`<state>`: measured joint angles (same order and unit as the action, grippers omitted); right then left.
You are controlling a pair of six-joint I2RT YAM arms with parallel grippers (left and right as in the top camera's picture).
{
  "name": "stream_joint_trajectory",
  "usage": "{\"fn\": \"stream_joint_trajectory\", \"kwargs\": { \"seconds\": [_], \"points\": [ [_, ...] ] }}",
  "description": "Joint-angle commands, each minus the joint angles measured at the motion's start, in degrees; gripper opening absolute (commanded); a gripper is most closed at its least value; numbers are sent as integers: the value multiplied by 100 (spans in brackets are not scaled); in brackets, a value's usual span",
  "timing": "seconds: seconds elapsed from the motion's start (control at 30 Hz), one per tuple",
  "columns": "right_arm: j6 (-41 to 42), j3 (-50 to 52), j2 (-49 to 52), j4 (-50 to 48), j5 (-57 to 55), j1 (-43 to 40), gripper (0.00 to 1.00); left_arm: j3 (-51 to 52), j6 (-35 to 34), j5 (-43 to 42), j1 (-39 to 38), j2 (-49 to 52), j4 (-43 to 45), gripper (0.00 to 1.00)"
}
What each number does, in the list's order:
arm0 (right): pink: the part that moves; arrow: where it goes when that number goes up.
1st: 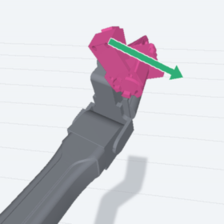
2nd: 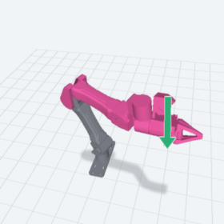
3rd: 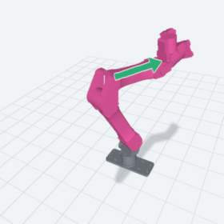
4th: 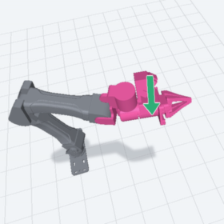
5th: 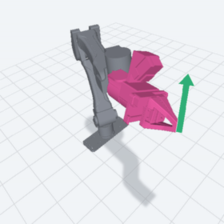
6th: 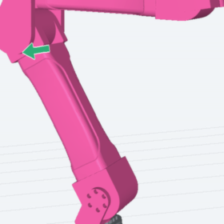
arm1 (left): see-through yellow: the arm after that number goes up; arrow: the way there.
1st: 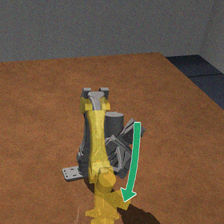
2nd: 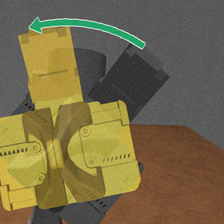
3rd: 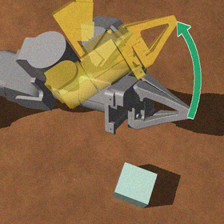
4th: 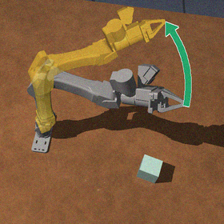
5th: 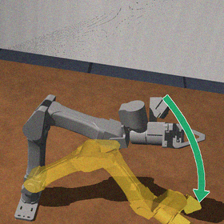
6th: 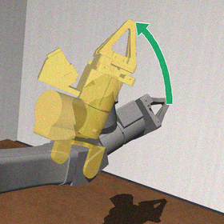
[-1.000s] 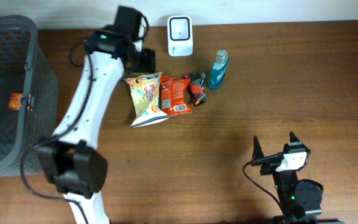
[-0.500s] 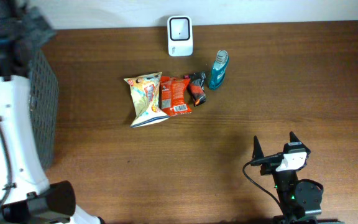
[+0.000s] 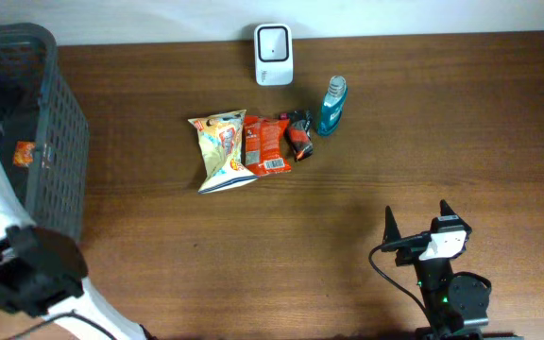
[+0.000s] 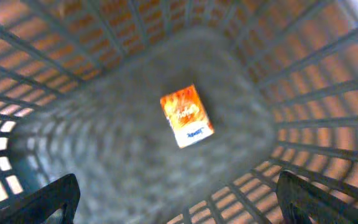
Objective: Scan the item barcode
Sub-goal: 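Return the left gripper to the basket and grasp the small orange box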
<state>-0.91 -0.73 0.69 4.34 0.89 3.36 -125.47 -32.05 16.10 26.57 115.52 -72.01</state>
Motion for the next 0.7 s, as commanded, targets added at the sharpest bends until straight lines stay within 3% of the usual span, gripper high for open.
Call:
{"fn": "stream_joint_trajectory", "kwargs": {
  "seconds": [0.0, 0.43, 0.57, 0.67],
  "points": [
    [-17, 42, -33, 22, -28, -39, 98, -13, -72, -55, 31, 525, 37, 99],
    [-17, 42, -33, 22, -28, -39, 98, -13, -72, -345, 192, 1582, 297, 100],
    [-17, 42, -33, 22, -28, -39, 98, -13, -70, -417, 260, 1762, 297, 87],
    [-17, 42, -33, 22, -28, -39, 98, -13, -72, -479, 271, 1954, 321, 84]
  ]
}}
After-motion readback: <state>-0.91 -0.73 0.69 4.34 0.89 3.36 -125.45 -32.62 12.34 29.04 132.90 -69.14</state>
